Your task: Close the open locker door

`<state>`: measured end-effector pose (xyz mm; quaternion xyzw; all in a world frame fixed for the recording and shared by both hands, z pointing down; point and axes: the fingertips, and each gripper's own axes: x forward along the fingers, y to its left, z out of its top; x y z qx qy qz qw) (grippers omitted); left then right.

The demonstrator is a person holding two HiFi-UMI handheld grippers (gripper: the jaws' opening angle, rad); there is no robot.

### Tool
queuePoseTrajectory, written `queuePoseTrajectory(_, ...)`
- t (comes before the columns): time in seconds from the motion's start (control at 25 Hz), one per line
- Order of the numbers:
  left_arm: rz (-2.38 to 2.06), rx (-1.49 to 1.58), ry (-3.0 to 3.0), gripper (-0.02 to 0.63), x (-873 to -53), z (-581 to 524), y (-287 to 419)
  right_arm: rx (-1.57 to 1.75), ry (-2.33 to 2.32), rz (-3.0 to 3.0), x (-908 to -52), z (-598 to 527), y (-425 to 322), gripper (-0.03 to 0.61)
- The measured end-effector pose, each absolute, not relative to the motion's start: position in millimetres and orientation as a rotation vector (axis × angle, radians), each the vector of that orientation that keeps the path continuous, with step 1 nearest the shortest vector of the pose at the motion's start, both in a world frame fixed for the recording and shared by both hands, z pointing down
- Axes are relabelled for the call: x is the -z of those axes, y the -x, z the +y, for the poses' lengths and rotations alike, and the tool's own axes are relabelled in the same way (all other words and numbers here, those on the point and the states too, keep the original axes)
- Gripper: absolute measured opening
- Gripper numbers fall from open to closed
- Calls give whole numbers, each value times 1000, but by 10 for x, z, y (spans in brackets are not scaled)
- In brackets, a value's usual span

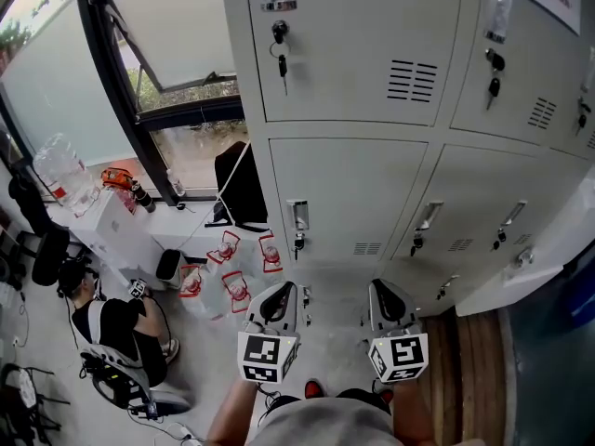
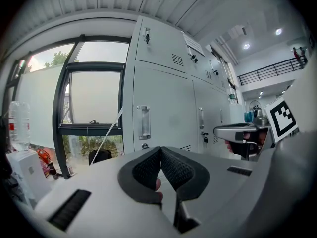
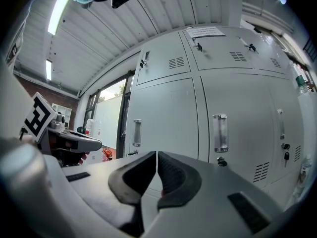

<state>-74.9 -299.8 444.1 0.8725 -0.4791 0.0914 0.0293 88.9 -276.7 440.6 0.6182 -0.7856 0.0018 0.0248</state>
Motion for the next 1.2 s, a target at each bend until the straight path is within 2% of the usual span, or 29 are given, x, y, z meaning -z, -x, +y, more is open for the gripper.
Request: queuePoseTrajectory(1.2, -1446, -288, -2698, 23, -4457, -2868, 663, -2, -1887, -2432, -4388, -2696, -794, 23)
